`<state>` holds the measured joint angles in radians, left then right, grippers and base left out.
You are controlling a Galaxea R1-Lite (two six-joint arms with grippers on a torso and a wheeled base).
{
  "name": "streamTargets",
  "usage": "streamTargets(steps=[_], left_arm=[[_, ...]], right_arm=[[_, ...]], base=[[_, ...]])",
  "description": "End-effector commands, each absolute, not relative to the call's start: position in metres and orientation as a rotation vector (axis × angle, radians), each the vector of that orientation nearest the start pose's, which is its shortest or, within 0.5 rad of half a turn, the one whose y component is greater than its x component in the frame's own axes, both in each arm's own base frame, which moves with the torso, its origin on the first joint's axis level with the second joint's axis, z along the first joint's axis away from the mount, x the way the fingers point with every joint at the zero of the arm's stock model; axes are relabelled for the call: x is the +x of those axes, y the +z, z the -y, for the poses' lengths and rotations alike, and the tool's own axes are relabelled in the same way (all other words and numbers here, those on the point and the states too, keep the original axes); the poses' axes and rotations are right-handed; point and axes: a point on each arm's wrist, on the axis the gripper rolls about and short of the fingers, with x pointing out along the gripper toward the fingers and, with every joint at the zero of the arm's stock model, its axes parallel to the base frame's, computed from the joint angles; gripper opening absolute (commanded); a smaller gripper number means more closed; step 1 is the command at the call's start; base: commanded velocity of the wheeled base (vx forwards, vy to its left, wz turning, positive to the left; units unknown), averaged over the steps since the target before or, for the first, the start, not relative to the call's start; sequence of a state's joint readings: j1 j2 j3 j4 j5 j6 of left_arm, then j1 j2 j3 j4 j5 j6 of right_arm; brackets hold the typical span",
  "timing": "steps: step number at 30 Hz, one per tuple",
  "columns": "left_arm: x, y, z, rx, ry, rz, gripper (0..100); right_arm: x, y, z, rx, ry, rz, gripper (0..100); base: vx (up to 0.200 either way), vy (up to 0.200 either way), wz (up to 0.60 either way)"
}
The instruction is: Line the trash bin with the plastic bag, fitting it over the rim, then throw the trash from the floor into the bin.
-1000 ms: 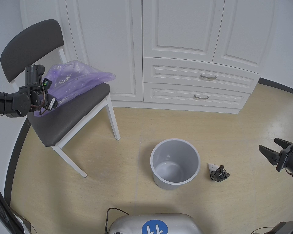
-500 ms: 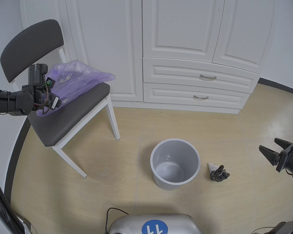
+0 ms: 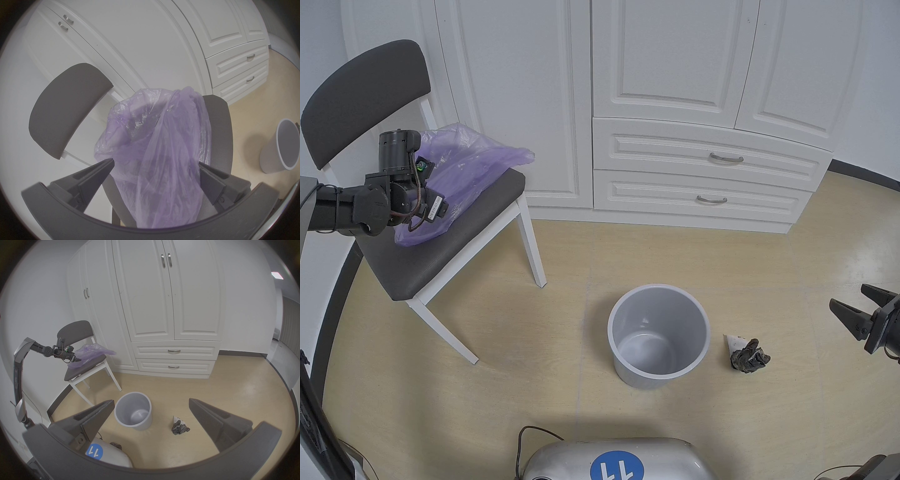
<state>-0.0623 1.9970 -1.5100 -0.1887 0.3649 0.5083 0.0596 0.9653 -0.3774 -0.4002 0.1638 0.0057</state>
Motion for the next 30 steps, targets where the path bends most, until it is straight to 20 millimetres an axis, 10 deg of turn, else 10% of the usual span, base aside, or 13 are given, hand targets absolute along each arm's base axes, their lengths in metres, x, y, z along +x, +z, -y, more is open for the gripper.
streamTargets(steps=[1, 26, 27, 30], left_arm=[[0.417, 0.221, 0.019, 0.555, 0.217, -0.374, 100], [0.423, 0.204, 0.000, 0.567, 0.258, -0.433, 100], [0.423, 0.204, 0.000, 0.567, 0.258, -0.433, 0], [0.425, 0.202, 0.000, 0.566, 0.256, -0.434, 0]], right_arm=[[0.116, 0.194, -0.011, 0.016, 0.224, -0.186, 100], [0.117, 0.193, -0.011, 0.016, 0.224, -0.193, 100], [0.117, 0.193, -0.011, 0.016, 0.224, -0.193, 100], [0.117, 0.192, -0.011, 0.016, 0.224, -0.194, 100]], base=[[0.000, 0.000, 0.00], [0.000, 0.000, 0.00], [0.000, 0.000, 0.00], [0.000, 0.000, 0.00]])
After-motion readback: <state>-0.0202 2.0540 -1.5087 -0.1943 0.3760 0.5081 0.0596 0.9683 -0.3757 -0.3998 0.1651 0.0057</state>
